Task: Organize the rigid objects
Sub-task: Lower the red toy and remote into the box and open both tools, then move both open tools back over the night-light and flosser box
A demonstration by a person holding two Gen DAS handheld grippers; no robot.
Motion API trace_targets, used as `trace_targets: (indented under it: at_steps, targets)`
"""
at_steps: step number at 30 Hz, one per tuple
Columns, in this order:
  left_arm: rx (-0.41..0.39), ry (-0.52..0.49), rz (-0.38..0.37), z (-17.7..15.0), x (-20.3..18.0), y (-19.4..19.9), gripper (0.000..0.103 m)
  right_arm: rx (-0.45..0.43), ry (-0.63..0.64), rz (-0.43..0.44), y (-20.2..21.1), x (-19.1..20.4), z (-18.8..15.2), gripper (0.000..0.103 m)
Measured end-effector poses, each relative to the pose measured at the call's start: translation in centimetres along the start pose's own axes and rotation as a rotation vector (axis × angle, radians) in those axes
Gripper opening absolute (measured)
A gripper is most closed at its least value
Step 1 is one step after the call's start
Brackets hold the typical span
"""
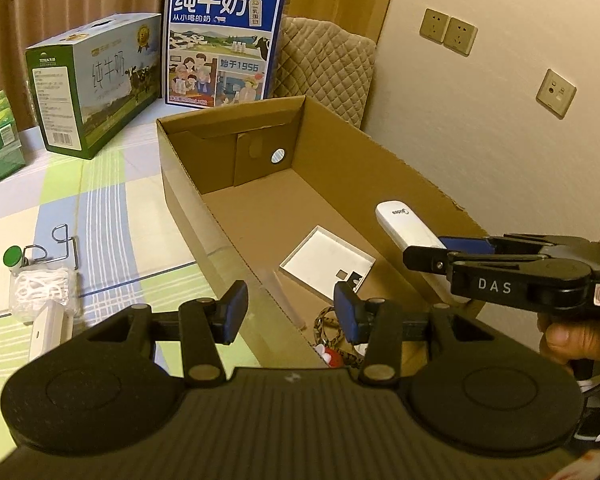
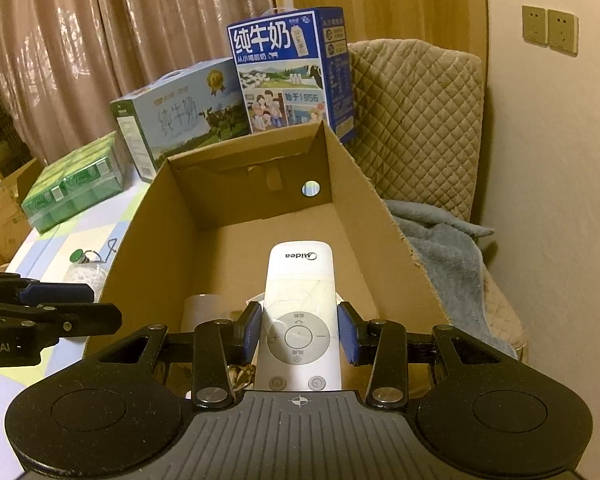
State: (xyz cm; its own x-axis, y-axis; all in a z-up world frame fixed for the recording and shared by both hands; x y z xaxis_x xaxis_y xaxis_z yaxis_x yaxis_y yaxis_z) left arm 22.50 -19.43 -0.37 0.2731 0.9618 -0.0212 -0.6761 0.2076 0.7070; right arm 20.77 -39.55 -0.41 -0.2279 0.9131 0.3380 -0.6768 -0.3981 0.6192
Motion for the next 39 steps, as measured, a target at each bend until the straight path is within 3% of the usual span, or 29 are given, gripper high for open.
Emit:
trace_targets:
  at_steps: [12, 20, 28, 39]
  targets:
    - [0.000, 0.015, 0.006, -0.4, 0.4, 0.4, 0.041, -0.019, -0.013, -0.006, 0.2, -0.1, 0.2, 0.040]
    - [-0.008, 0.042, 0.013, -0.9, 1.1, 1.6, 0.041, -0.075, -0.031, -0.006, 2.7, 0.5, 0.5, 0.045]
    - [-0.031, 0.088, 0.028, -2.2, 2.7, 4.7, 0.042, -0.124, -0.028, 0.036, 5.7, 4.3, -0.3, 0.046]
    - [-0.054, 0.147, 0.104, -5.7, 6.6, 9.5, 0.042, -0.071, -0.021, 0.092, 6.4, 10.7, -3.5, 0.047]
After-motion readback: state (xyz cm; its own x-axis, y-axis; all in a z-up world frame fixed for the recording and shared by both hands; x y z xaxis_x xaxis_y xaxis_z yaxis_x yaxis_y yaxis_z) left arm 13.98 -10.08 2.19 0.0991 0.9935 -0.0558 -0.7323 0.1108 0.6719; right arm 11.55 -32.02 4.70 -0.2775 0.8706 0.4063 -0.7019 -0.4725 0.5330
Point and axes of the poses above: each gripper's, at about its wrist camera, not at the fingertips, and y roughly against the way its jaws point, x to its left, z to its top, the point moved 2 cm from there along -y, roughly the way its jaws point, and after that the axes turned 13 degrees about z, right-handed, at the moved point
